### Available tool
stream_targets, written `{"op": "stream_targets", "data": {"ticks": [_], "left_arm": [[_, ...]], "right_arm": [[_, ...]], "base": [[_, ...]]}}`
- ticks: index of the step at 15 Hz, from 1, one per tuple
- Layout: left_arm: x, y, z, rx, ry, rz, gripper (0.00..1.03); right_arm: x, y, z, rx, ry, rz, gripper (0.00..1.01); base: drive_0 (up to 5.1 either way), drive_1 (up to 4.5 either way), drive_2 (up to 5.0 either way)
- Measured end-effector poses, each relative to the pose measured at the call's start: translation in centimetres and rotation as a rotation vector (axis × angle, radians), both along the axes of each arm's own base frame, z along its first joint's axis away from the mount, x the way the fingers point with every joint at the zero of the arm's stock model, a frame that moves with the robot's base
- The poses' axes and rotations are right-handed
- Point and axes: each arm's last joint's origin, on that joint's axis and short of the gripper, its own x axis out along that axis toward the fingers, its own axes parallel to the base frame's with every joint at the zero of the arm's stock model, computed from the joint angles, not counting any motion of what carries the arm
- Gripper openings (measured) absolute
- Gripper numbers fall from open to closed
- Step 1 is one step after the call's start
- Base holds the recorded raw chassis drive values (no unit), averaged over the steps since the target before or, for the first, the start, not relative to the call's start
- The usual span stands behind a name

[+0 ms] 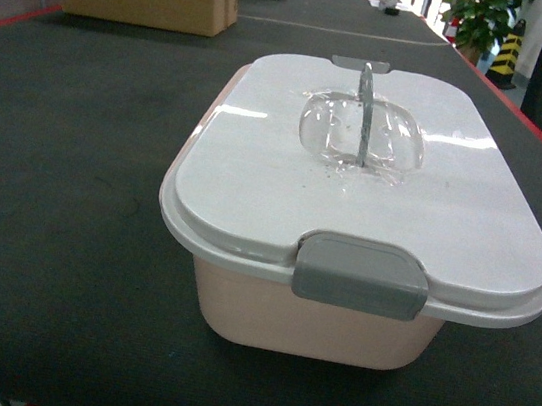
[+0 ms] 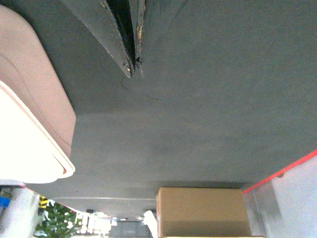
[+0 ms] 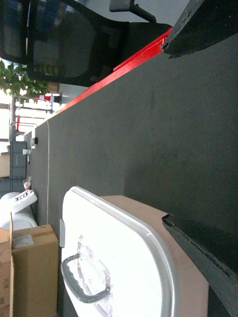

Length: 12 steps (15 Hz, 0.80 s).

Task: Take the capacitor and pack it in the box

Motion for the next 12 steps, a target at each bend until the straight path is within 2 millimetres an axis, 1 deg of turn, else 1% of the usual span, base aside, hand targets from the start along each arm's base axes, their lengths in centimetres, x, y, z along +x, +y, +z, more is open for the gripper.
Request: {"op": "stream_targets", "data": {"ticks": [1,3,4,12], "left_arm": [[-0.4,0.3,0.3,-0.005,-0.017,0.004,0.02],[-1.1,0.8,0.3,-0.006,-0.009,-0.022,0.02],[-1.4,1.6,0.5,-0.006,-0.021,0.005,0.02],[-3.4,1.6,1.0,-0.008,-0.039,-0.002,0.02]], "right_arm": [[0.0,0.0,0.0,0.0,0.0,0.0,0.98],[0.0,0.0,0.0,0.0,0.0,0.0,0.98],[0.0,0.0,0.0,0.0,-0.001,0.0,0.98],[0.0,0.0,0.0,0.0,0.0,0.0,0.98]], "base": [[0.0,0.0,0.0],[0.0,0.0,0.0],[0.0,0.0,0.0],[0.0,0.0,0.0]]}}
